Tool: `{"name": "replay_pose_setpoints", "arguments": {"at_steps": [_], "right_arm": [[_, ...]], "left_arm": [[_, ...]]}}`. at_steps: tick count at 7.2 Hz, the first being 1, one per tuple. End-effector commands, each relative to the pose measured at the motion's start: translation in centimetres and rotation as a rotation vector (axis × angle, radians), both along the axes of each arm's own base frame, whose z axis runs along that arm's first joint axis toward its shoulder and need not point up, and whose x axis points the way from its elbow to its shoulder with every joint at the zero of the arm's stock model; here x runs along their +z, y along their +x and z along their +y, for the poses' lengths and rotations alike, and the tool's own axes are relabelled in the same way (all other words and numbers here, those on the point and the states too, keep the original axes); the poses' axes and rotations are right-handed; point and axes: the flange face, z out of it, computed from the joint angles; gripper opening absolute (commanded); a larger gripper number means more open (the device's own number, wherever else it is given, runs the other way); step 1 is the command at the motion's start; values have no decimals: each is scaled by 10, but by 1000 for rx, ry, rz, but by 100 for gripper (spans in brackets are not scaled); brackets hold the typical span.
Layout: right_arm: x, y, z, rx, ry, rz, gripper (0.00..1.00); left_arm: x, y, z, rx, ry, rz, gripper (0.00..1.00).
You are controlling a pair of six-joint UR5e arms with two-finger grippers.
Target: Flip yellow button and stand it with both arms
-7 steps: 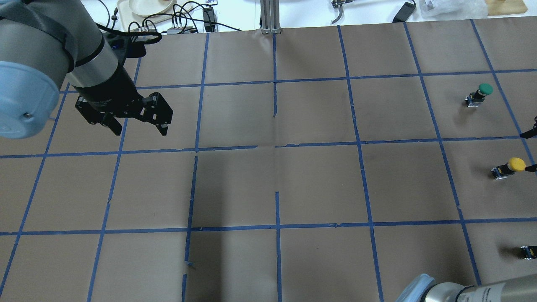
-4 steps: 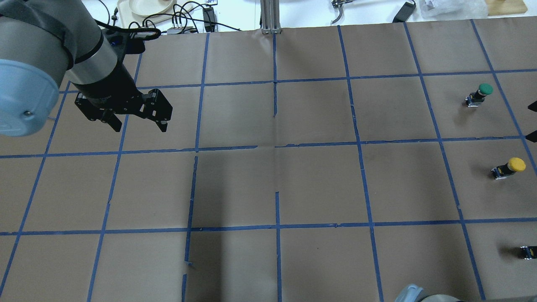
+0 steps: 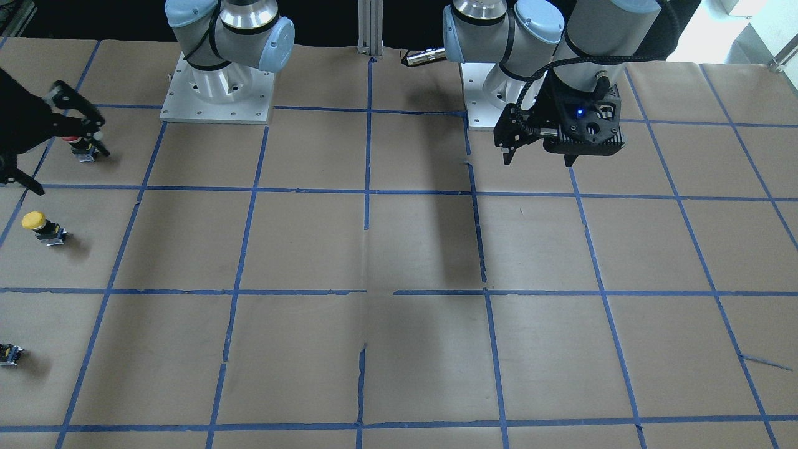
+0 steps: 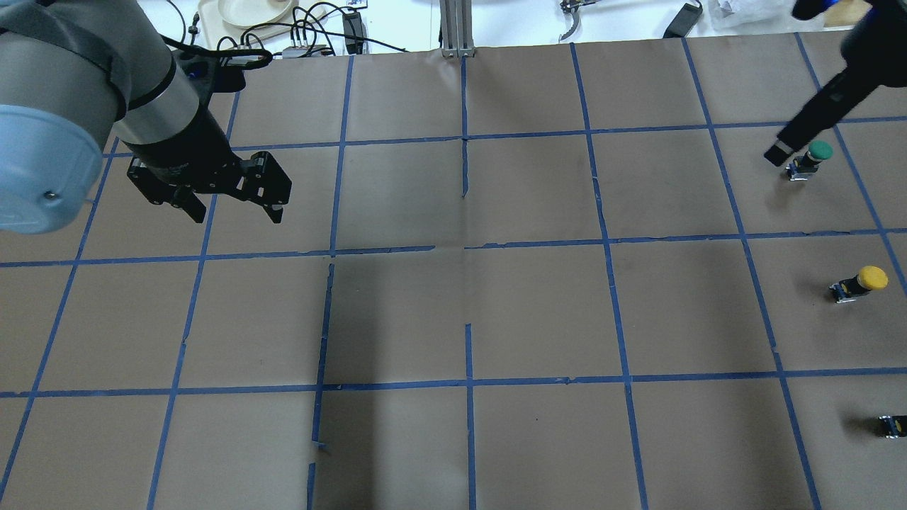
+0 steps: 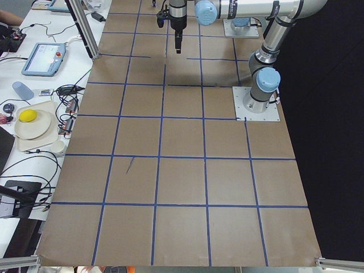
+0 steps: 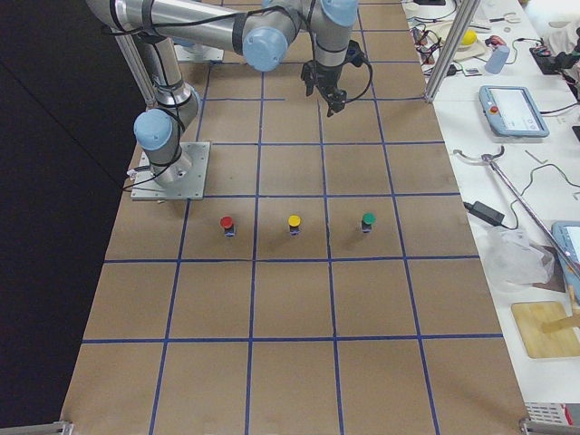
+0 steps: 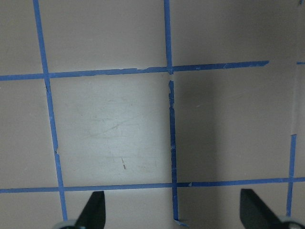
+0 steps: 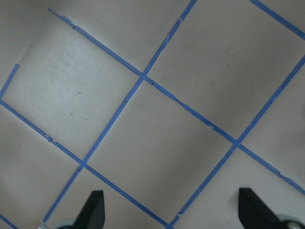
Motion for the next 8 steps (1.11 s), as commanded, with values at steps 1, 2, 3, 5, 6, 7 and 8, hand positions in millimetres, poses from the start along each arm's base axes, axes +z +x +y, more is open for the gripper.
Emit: {"name": "replay_pose_setpoints", "arguments": {"at_steps": [1, 2, 3, 5, 6, 7, 8], "right_arm": [[24, 108, 1, -221, -1, 27, 100], [22, 134, 6, -353, 26, 19, 100], [20, 152, 8, -444, 39, 36, 100], [20, 176, 18, -544, 24, 92, 100], [22, 177, 20, -539, 10, 118, 100], [22, 175, 21, -545, 2, 138, 100], [18, 175, 22, -551, 11, 140, 100]], "left_arm": [[0, 0, 0, 0, -4, 0, 100], [0, 0, 0, 0, -4, 0, 100], [0, 0, 1, 2, -2, 0, 100], [-1, 0, 2, 5, -2, 0, 100], [1, 0, 0, 8, -13, 3, 100], [1, 0, 1, 8, -13, 9, 100], [3, 0, 3, 4, -12, 12, 100]]}}
